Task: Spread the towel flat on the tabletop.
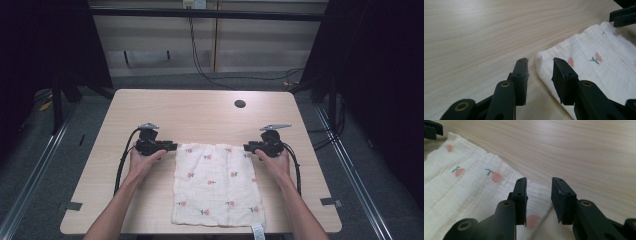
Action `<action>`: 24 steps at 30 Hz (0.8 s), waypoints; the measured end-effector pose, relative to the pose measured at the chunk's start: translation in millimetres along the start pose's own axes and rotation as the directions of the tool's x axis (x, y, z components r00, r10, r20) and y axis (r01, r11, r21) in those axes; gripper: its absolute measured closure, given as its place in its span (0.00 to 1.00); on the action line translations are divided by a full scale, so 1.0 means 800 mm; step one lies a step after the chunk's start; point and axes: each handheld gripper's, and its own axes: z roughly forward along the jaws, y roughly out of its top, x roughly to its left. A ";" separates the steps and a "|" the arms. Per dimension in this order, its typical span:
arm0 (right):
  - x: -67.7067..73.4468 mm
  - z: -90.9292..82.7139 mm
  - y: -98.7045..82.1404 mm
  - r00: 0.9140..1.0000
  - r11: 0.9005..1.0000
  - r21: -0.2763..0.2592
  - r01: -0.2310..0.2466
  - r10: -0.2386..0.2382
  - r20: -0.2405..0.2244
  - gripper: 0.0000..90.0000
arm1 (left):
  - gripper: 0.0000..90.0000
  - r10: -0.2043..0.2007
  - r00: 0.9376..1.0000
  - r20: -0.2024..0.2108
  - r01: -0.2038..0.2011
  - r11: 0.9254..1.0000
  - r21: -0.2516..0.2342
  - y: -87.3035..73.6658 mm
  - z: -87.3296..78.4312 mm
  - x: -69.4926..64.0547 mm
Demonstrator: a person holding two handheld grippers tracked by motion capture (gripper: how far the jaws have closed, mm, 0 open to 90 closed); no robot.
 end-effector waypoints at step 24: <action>0.002 0.002 0.010 1.000 1.000 -0.021 -0.003 0.003 -0.015 0.96 | 0.97 0.018 1.000 -0.015 -0.018 1.000 -0.023 0.005 0.024 -0.004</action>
